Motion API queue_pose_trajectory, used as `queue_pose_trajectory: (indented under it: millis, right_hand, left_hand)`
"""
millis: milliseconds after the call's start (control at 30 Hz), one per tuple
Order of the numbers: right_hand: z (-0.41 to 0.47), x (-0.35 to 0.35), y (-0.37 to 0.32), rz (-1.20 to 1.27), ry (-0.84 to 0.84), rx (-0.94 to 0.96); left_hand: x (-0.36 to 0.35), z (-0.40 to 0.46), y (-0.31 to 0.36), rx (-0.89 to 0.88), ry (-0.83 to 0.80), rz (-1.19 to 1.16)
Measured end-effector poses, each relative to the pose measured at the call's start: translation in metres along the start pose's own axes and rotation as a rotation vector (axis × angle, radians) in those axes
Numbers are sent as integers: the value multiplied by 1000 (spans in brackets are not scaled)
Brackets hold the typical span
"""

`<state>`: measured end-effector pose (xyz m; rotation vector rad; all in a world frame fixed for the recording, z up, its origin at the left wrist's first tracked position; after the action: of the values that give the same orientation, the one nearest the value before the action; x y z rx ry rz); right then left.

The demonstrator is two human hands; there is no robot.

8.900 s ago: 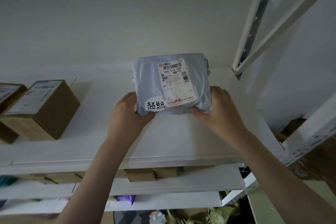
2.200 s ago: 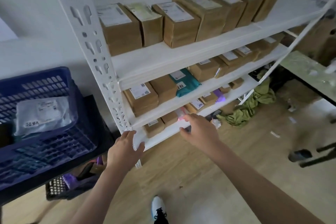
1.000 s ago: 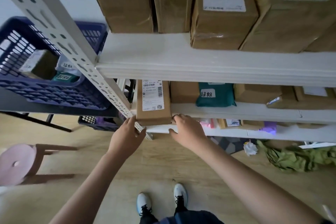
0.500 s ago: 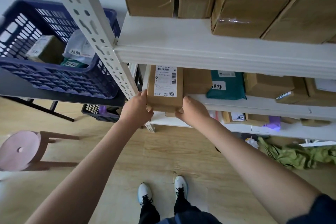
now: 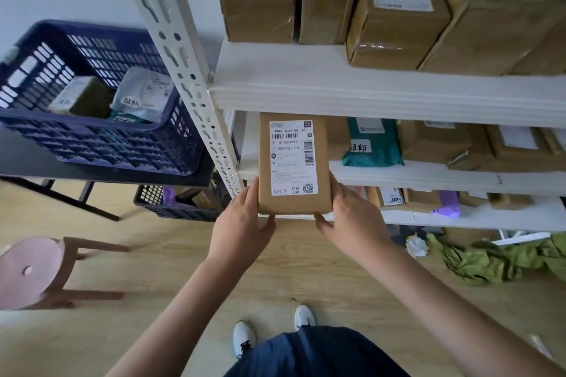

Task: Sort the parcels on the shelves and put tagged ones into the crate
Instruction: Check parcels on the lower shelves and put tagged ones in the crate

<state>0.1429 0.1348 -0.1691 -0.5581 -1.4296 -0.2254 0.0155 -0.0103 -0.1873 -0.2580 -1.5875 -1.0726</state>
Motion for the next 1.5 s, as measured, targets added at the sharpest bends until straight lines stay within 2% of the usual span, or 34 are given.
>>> queue_pose_trajectory:
  millis: [367, 633, 767, 867, 1200, 1367, 1500]
  right_hand:
    - [6, -5, 5, 19, 20, -13]
    - [17, -16, 8, -1, -103, -28]
    - [49, -39, 4, 70, -219, -49]
    - [74, -64, -5, 104, -233, -15]
    - [127, -113, 2, 229, -300, -124]
    - [139, -109, 13, 276, -273, -191]
    - [115, -102, 31, 208, -222, -189]
  left_hand:
    - [1, 9, 0, -33, -5, 8]
    - [-12, 17, -10, -17, -33, -16]
    - [-23, 39, -39, 81, -69, -69]
    - [-23, 50, -65, 137, -46, -144]
    - [-37, 84, -100, 313, -36, -101]
    - [-39, 107, -102, 397, 46, -28]
    - [-32, 95, -103, 480, 122, -93]
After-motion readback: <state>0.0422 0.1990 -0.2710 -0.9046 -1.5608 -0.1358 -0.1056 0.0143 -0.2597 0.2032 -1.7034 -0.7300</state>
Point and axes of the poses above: each hand's wrist, its own z-axis towards the middle knuckle, its own x-axis out of the back of the hand, y = z × x, the point moved 9 cm from there along z, towards the middle knuckle, and after that the axes turned 2 degrees about -y, right-handed, at the moved point
